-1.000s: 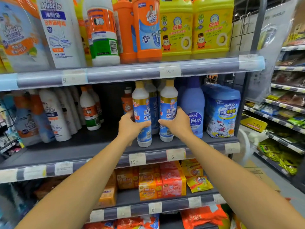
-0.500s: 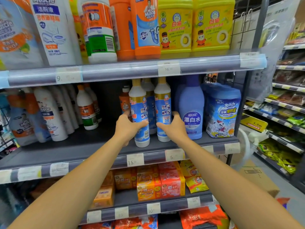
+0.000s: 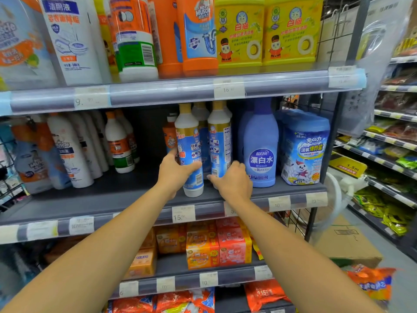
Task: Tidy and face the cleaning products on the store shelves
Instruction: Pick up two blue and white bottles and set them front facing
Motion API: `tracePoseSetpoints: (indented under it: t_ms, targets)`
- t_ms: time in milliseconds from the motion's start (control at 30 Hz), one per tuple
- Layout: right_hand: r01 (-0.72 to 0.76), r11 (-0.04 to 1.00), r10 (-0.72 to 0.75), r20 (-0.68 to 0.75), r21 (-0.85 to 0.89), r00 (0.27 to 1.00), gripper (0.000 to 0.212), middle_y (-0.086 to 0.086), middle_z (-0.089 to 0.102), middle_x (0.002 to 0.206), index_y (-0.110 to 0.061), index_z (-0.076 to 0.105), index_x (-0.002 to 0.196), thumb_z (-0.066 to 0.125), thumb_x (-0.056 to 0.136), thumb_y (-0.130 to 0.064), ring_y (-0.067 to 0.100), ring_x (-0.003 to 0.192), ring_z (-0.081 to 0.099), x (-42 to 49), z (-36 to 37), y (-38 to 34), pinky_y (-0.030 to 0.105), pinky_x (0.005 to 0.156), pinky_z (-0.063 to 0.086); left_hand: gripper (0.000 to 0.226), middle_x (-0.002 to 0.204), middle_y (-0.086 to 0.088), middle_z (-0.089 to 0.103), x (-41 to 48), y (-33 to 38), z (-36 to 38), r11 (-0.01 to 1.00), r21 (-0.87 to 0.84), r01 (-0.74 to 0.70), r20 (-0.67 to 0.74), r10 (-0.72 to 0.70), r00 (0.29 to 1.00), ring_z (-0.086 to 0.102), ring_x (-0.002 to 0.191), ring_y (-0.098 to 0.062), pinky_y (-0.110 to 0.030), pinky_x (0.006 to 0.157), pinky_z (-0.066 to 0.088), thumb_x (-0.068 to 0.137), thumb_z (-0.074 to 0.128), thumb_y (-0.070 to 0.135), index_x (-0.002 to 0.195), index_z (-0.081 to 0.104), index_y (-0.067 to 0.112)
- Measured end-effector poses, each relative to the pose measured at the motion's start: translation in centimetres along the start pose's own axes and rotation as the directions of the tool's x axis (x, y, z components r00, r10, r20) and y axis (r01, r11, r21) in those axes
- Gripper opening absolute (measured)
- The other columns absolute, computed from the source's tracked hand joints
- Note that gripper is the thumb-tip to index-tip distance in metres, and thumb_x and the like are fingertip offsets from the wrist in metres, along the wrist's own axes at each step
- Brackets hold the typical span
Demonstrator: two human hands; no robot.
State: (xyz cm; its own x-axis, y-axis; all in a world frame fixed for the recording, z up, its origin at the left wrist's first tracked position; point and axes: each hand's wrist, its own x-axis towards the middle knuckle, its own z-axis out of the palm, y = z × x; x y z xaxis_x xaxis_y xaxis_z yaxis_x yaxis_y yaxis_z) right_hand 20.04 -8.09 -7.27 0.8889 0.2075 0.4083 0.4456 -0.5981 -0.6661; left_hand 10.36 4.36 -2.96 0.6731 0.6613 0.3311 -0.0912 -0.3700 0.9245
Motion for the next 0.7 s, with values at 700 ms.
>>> tracePoseSetpoints:
  t_ms: [700]
  targets:
    - [-0.03, 0.947, -0.03, 0.184, 0.319, 0.982, 0.07, -0.002, 0.058, 0.103, -0.019, 0.035, 0.119, 0.077, 0.063, -0.026, 0.02, 0.091, 0.062, 0.9, -0.7, 0.8, 0.037, 0.072, 0.055, 0.067, 0.111, 0.005, 0.064, -1.9, -1.6, 1.5, 0.983, 0.182, 0.04, -0.103, -0.021, 0.994, 0.065, 0.098, -0.011, -0.036, 0.086, 0.057, 0.065, 0.09, 0.022, 0.119, 0.049, 0.024]
